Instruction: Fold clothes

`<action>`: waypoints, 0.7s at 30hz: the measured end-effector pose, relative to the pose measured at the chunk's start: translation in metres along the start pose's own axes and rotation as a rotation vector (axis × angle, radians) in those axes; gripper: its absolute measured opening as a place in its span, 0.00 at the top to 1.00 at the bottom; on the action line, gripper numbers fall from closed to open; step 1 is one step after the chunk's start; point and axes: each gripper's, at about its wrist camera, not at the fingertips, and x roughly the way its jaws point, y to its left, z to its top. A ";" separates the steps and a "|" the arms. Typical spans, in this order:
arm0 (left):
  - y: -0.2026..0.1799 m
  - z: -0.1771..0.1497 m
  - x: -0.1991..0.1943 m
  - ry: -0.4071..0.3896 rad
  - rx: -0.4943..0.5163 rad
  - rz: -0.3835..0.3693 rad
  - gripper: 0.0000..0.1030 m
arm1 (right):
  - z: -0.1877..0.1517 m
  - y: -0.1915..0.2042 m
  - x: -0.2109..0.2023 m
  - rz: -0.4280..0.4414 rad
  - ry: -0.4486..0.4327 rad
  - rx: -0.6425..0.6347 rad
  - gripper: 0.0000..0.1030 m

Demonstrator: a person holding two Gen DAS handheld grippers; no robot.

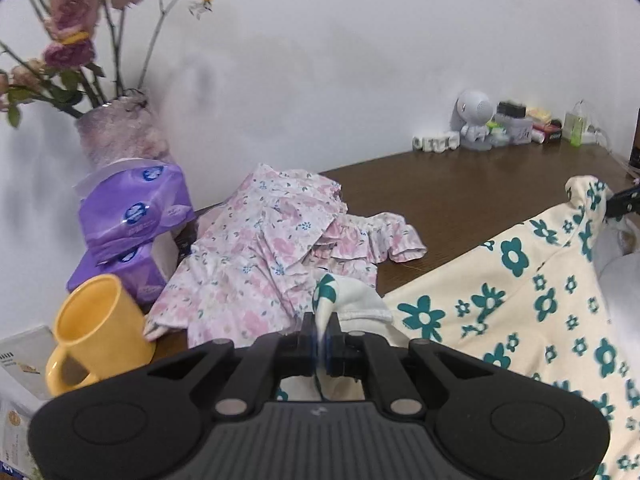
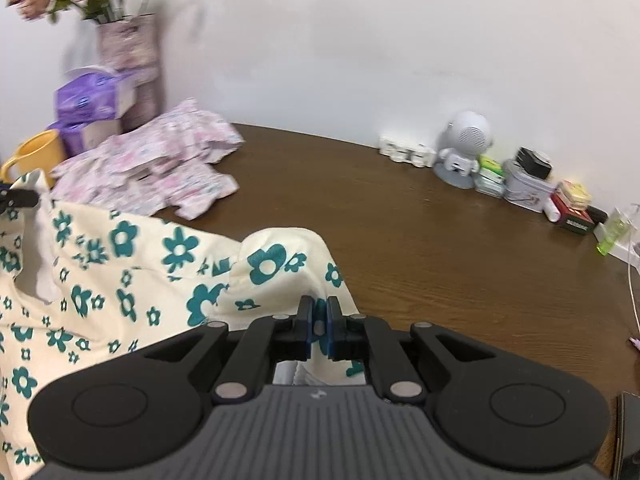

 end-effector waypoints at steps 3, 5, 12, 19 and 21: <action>-0.002 0.004 0.022 0.016 0.001 0.011 0.97 | 0.006 -0.004 0.020 -0.022 0.014 0.018 0.95; -0.003 0.003 0.033 0.028 -0.018 0.017 0.97 | 0.006 -0.006 0.034 -0.034 0.028 0.021 0.95; -0.006 -0.004 0.052 0.061 -0.072 0.061 0.97 | 0.000 -0.011 0.080 -0.015 0.075 0.005 0.95; -0.018 -0.009 0.059 0.093 -0.081 0.130 0.97 | 0.004 -0.012 0.106 0.028 0.086 -0.063 0.94; -0.020 -0.010 0.060 0.100 -0.086 0.141 0.97 | 0.004 -0.013 0.111 0.042 0.086 -0.068 0.94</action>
